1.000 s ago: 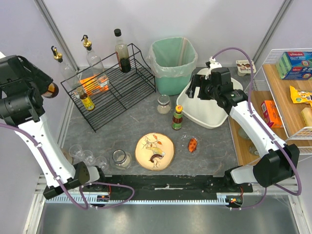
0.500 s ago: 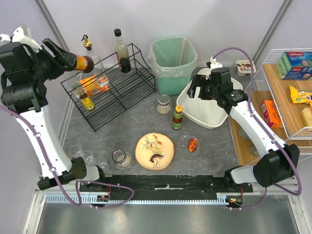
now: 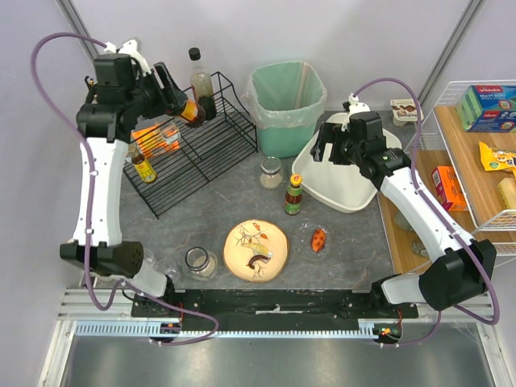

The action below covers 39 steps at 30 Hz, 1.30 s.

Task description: Clear the kitchen counter

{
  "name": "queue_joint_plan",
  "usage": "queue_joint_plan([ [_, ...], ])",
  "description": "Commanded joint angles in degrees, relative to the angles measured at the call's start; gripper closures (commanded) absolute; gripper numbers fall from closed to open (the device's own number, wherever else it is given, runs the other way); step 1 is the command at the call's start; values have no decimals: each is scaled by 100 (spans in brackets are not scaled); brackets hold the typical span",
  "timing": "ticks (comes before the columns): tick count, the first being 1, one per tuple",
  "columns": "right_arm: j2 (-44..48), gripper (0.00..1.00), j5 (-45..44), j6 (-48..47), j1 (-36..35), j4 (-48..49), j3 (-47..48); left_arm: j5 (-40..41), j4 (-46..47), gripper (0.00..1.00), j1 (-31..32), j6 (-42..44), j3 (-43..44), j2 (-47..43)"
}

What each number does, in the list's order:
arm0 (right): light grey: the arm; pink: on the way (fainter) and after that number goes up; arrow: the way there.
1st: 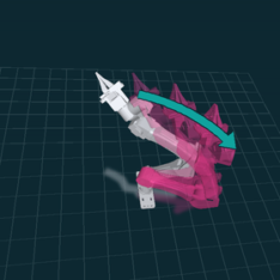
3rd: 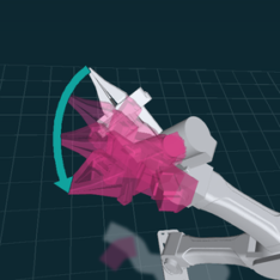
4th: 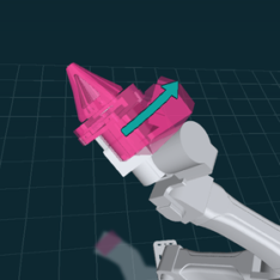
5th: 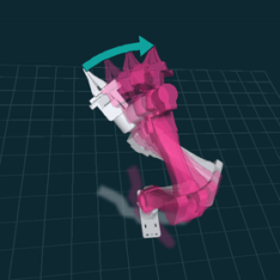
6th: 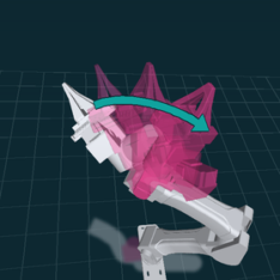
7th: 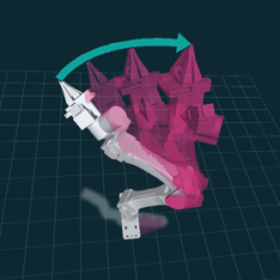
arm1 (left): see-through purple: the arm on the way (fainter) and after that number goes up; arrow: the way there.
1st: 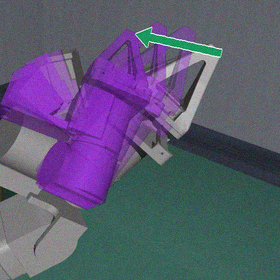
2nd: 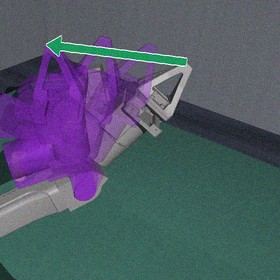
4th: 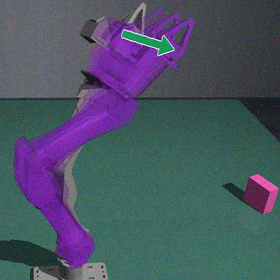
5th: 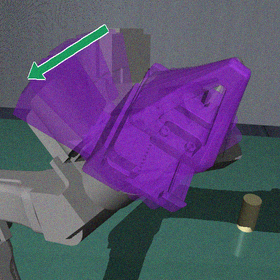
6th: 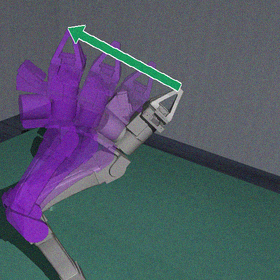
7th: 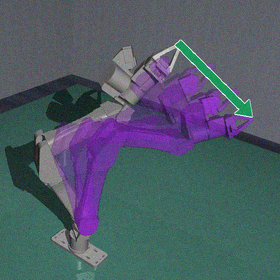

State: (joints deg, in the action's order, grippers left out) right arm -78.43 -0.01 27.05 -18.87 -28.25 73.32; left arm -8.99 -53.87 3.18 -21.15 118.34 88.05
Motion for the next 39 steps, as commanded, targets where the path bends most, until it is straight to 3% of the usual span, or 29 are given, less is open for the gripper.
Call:
queue_joint_plan([
  [1, 267, 2, -209, -51, 24, 83, -54, 873, 457, 98, 182, 488, 233, 185],
  [7, 258, 2, -245, -33, 24, 92, -107, 1558, 123, 98, 385, 673, 303, 669],
  [23, 162, 2, -263, 20, 24, 118, -143, 2112, -291, 98, 499, 726, 347, 1355],
  [33, 153, 2, -263, 11, 24, 127, -134, 1981, -212, 98, 499, 664, 136, 1540],
  [39, 188, 2, -315, 2, 33, 109, -186, 2077, -72, 91, 491, 638, -285, 1347],
])
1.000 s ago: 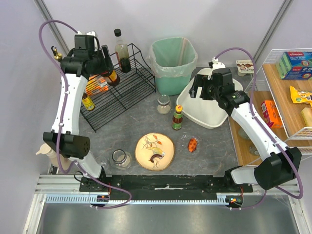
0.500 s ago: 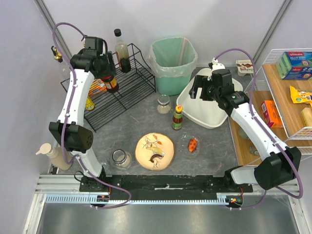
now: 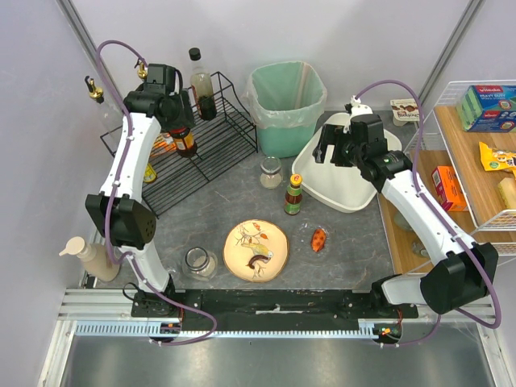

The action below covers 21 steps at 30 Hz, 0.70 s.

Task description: Clear the kitchen counter

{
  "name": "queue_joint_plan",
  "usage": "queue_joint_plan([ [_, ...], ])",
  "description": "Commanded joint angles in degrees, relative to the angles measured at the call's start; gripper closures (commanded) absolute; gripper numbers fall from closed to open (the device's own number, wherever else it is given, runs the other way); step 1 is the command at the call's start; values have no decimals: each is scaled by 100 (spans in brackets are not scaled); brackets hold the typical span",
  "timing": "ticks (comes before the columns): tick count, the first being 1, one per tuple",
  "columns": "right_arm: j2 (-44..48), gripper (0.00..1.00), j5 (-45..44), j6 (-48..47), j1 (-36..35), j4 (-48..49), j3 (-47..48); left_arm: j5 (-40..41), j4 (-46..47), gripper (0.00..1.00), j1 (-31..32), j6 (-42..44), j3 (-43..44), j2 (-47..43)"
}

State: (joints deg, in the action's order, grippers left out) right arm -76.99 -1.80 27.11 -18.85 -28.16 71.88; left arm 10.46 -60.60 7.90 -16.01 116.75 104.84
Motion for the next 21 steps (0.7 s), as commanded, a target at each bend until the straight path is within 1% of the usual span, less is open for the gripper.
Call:
queue_joint_plan([
  [1, 53, 2, -145, -13, 31, 109, -51, 141, 602, 90, 18, 116, -161, -332],
  [3, 53, 2, -145, -31, 31, 109, -51, 158, 593, 86, 27, 98, -205, -332],
  [7, 26, 2, -119, -57, 48, 100, -7, 237, 576, 72, 19, 81, -240, -350],
  [8, 18, 2, -110, -66, 48, 109, 2, 237, 584, 62, 27, 81, -240, -367],
  [10, 9, 2, -110, -83, 48, 101, 11, 237, 584, 45, 18, 107, -205, -402],
  [11, 26, 2, -92, -83, 48, 109, 19, 220, 576, 38, 18, 133, -179, -420],
  [12, 26, 2, -83, -92, 48, 109, 11, 194, 584, 33, 18, 159, -153, -438],
  [15, 35, 2, -75, -101, 48, 109, 11, 18, 637, 26, 18, 317, -65, -525],
  [18, 61, 2, -48, -110, 57, 100, 19, -315, 777, 13, 27, 546, -82, -692],
  [21, 79, 2, -48, -119, 74, 100, 2, -378, 892, 8, 27, 660, -100, -842],
])
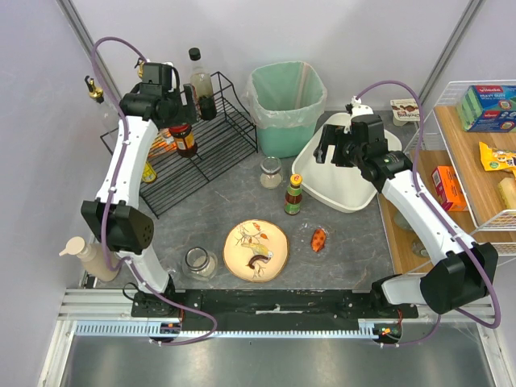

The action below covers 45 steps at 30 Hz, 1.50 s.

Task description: Clear the kitchen counter

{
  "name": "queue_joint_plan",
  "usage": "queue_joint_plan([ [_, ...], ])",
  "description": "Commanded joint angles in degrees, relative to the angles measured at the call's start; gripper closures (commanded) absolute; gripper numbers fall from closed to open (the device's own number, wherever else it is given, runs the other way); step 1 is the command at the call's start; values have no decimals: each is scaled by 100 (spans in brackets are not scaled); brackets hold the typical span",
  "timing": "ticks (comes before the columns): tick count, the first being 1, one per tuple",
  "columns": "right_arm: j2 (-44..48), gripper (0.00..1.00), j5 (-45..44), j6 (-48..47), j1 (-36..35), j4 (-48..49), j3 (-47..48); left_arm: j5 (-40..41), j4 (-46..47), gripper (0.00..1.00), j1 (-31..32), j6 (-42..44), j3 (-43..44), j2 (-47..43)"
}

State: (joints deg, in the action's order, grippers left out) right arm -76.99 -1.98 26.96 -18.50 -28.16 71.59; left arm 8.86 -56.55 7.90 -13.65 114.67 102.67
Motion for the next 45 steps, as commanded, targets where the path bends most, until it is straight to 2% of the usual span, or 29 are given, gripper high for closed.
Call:
queue_joint_plan([
  [1, 88, 2, -31, -103, 31, 92, 39, -210, 505, 6, 27, 451, 108, -669],
  [4, 132, 2, -22, -103, 31, 74, 22, -227, 496, 5, 27, 495, 134, -792],
  [10, 281, 2, -22, -112, 40, 30, -31, -859, 811, 2, 89, 635, -190, -1354],
  [17, 343, 2, 39, -112, 40, -5, -31, -3397, 1945, 2, 378, 759, -1094, -2049],
  [22, 395, 2, 66, -112, 40, -49, -31, -4066, 3148, 2, 1116, 294, -2245, -2269],
  [29, 536, 2, 66, -86, 40, -110, -84, -3910, 4800, 3, 2381, 126, -3573, -2270],
  [33, 615, 2, 48, -51, 40, -128, -137, -3296, 5399, 4, 2891, 319, -3934, -1945],
  [36, 659, 2, 31, -51, 40, -137, -172, -3198, 5944, 7, 3129, 249, -4110, -1646],
  [45, 800, 2, -101, -112, 48, -181, -251, -2468, 5796, 12, 3481, -85, -3838, -846],
])
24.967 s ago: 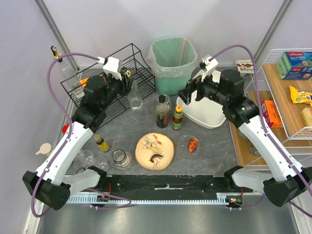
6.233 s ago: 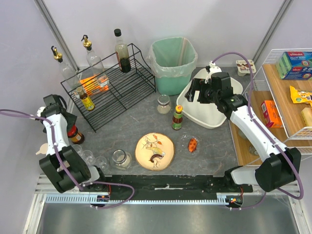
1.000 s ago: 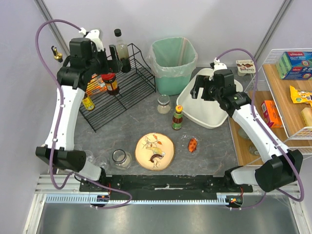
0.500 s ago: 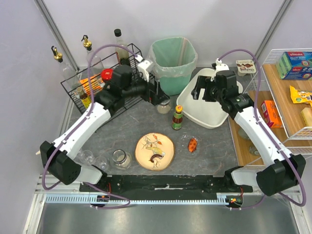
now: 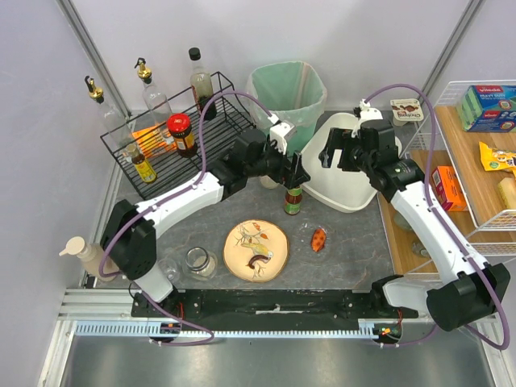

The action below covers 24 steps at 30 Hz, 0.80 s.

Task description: Clear the kitchen counter

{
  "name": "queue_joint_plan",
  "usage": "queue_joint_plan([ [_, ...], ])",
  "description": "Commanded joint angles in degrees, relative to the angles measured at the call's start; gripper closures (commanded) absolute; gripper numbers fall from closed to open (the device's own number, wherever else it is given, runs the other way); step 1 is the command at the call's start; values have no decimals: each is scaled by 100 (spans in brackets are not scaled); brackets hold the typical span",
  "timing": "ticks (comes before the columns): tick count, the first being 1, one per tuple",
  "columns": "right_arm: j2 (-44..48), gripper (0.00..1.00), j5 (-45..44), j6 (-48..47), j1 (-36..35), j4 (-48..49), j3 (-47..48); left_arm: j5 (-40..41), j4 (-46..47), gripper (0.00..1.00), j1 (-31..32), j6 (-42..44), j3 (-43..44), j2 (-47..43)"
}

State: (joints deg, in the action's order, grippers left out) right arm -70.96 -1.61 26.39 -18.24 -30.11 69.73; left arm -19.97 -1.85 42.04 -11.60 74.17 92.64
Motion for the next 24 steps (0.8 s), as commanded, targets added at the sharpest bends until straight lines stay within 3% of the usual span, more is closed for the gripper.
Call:
queue_joint_plan([
  [1, 205, 2, -147, -64, 22, 14, -65, 441, 325, 12, 85, -299, 194, 193],
  [8, 188, 2, -103, -99, 40, -48, -57, 257, -78, 23, 146, -238, 360, 439],
  [24, 38, 2, -24, -213, 84, -83, 14, 142, -281, 26, 216, -10, 185, 676],
])
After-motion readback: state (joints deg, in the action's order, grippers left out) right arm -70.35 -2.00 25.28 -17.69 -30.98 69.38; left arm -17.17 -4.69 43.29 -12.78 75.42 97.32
